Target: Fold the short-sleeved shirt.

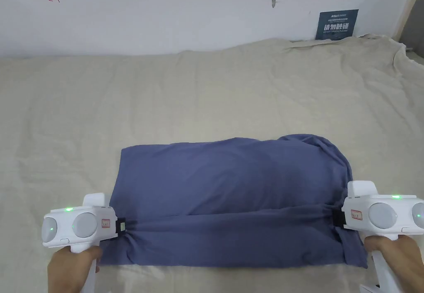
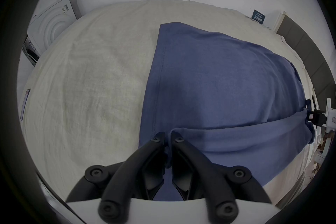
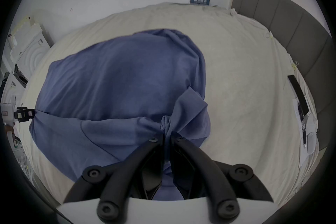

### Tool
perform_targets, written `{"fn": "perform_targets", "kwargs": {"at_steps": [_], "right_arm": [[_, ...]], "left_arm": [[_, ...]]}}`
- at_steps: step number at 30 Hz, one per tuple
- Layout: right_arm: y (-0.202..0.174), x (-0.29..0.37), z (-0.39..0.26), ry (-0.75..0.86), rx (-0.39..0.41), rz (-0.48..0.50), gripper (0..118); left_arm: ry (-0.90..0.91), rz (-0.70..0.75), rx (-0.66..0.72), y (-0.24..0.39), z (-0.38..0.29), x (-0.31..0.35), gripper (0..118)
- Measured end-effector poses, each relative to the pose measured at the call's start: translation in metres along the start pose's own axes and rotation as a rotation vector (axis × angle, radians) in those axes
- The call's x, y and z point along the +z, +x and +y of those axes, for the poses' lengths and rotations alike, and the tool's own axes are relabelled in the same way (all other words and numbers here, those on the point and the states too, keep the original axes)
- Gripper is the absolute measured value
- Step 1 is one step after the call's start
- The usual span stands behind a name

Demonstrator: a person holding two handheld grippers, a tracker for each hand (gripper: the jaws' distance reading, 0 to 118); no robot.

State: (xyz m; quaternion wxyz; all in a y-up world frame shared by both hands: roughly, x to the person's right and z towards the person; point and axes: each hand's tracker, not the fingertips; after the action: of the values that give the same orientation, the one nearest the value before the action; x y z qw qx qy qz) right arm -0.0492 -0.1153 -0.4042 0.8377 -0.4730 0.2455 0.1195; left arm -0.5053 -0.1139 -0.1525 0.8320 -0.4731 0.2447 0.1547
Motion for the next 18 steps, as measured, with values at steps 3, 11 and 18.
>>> {"fn": "perform_targets", "kwargs": {"at_steps": [3, 11, 18], "right_arm": [[-0.005, 0.005, -0.002, 0.006, -0.027, -0.007, 6], [-0.019, 0.074, 0.01, 0.207, 0.01, -0.013, 94], [-0.03, 0.164, 0.0, 0.471, 0.015, 0.045, 95]], "left_arm": [[-0.002, 0.004, -0.011, 0.009, 0.0, 0.012, 6], [0.124, 0.028, -0.03, 0.016, 0.005, 0.046, 116], [0.265, -0.007, -0.049, 0.022, 0.0, 0.111, 116]]}}
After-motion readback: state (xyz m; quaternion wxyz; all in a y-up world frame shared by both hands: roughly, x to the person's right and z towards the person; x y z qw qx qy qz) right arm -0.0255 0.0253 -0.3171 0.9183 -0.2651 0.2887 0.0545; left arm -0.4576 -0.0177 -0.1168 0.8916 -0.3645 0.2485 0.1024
